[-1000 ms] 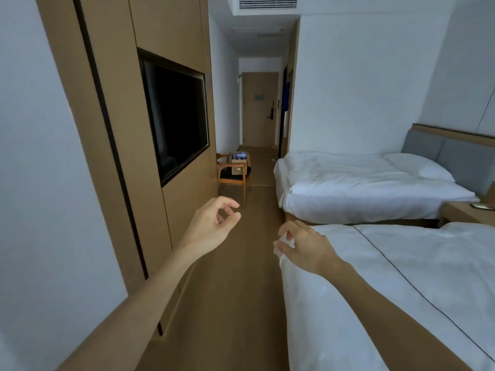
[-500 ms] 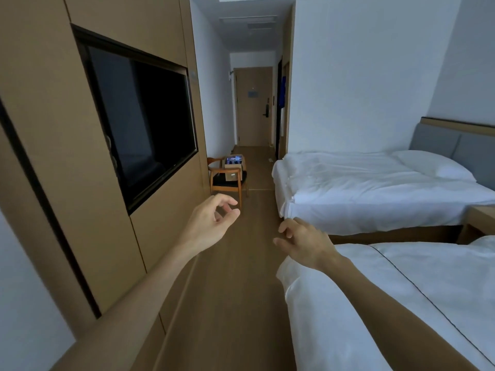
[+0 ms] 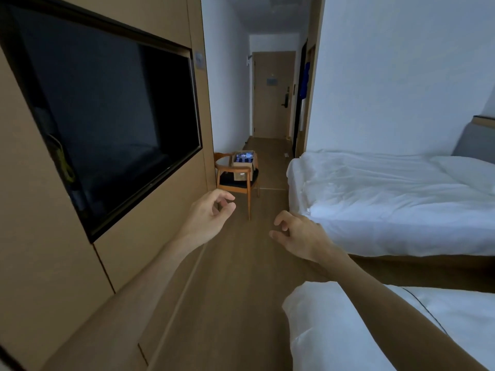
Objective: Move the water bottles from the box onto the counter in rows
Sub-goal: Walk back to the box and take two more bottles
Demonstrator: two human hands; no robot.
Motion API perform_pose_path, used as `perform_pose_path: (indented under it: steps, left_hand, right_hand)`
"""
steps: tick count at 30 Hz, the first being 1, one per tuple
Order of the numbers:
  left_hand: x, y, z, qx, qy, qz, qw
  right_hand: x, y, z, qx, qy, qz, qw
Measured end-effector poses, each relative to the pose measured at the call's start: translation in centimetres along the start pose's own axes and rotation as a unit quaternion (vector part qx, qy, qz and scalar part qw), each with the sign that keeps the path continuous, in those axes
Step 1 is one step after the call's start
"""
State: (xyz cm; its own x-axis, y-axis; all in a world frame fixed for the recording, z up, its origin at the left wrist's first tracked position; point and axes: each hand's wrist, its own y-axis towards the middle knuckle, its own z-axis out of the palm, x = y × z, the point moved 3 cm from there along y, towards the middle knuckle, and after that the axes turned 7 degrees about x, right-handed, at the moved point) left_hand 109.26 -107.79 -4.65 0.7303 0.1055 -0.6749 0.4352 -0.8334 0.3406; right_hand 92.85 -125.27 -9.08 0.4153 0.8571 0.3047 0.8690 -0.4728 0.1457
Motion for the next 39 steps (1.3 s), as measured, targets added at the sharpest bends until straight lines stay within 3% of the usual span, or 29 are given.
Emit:
perform_pose_path:
  steps: [25, 39]
  left_hand:
    - [22.3, 47.0, 4.4, 0.035, -0.025, 0.004, 0.999]
    - [33.1, 74.4, 8.9, 0.027, -0.011, 0.003, 1.0]
  right_hand:
    - [-19.4, 45.7, 3.0, -0.002, -0.038, 0.063, 0.997]
    - [-32.9, 73.2, 2.9, -0.001, -0.014, 0.027, 1.0]
